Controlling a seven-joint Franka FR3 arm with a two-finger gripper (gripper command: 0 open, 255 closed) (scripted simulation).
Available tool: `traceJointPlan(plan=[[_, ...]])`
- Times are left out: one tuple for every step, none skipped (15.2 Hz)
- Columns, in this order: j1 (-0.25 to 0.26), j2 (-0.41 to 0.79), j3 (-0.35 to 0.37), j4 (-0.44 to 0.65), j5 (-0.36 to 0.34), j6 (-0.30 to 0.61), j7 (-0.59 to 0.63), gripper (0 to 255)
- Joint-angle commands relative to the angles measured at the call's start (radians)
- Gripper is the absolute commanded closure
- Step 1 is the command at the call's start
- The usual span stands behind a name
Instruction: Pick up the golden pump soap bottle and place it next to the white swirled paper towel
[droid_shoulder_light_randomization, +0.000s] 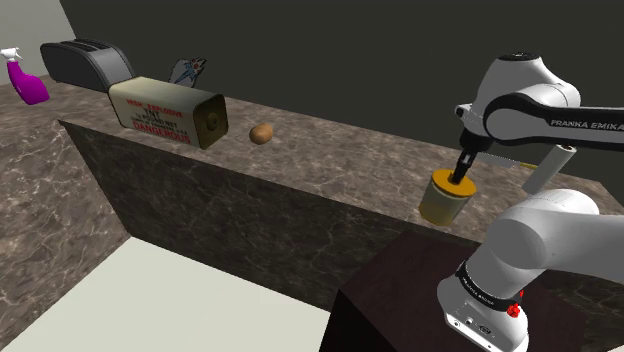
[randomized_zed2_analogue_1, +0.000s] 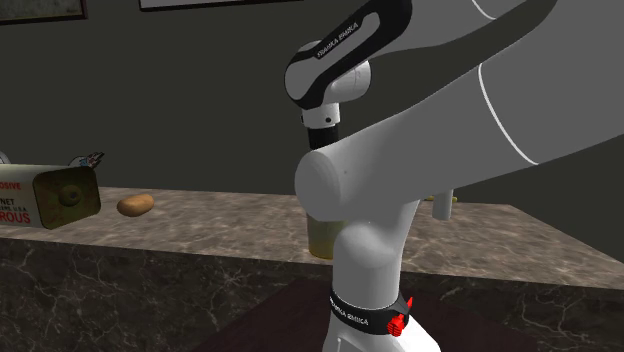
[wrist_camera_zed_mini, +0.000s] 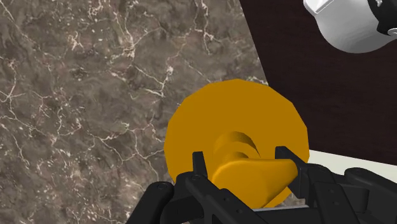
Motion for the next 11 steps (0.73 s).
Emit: traceJointPlan(plan=[[0.004,-0.006,0.007,0.016,0.009,-0.022,-0.004,255],[0.007,-0.01,0.012,0.028,0.016,-0.037,-0.006,255],[0.01,-0.012,0.017,0.04,0.022,-0.051,-0.009,255],[0.013,-0.015,0.022,0.052,0.028,-0.065,-0.011,255],[0.015,-0.017,0.027,0.064,0.033,-0.079,-0.013,255],[0.018,-0.018,0.032,0.077,0.039,-0.093,-0.016,255],[0.02,-0.019,0.036,0.089,0.044,-0.106,-0.018,255],[0.023,-0.02,0.041,0.102,0.049,-0.119,-0.02,255],[0.025,-0.021,0.045,0.115,0.054,-0.132,-0.022,255],[0.028,-0.021,0.049,0.128,0.059,-0.145,-0.025,255],[0.03,-0.02,0.053,0.141,0.064,-0.157,-0.027,255]])
